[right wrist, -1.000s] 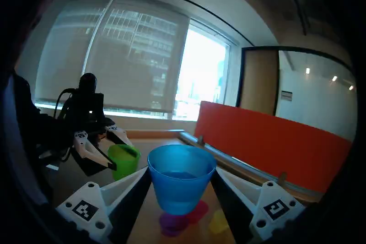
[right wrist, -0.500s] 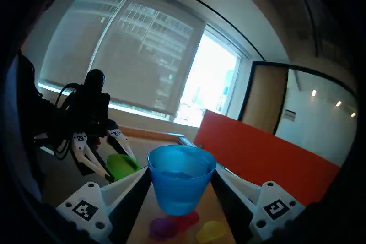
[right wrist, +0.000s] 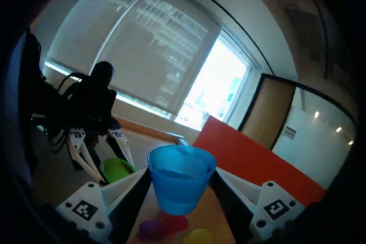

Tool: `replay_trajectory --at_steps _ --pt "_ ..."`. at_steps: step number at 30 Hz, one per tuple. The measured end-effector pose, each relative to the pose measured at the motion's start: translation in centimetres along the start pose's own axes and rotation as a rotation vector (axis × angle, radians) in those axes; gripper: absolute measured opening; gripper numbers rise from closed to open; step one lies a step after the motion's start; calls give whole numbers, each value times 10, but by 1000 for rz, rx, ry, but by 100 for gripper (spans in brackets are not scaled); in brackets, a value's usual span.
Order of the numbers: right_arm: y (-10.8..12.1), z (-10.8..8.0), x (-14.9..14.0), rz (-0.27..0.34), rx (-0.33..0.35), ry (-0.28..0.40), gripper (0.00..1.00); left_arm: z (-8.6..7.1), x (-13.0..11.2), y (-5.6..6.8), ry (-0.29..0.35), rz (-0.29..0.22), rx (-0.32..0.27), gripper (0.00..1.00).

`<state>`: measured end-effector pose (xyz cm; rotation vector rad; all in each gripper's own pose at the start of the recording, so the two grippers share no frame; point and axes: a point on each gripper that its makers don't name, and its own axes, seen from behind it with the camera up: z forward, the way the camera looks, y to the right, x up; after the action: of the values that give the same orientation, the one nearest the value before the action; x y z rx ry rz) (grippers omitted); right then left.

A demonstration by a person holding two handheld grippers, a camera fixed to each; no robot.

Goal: Pour water

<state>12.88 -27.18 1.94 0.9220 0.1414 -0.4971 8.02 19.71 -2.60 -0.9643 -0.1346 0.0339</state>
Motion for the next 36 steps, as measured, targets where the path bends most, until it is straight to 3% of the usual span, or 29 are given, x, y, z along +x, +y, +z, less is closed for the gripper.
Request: replay_trajectory --at_steps 24,36 --pt "8 15 17 -239 -16 -13 90 8 10 10 49 8 -22 88" --pt "12 21 25 -330 -27 -17 90 11 16 17 82 9 -37 88"
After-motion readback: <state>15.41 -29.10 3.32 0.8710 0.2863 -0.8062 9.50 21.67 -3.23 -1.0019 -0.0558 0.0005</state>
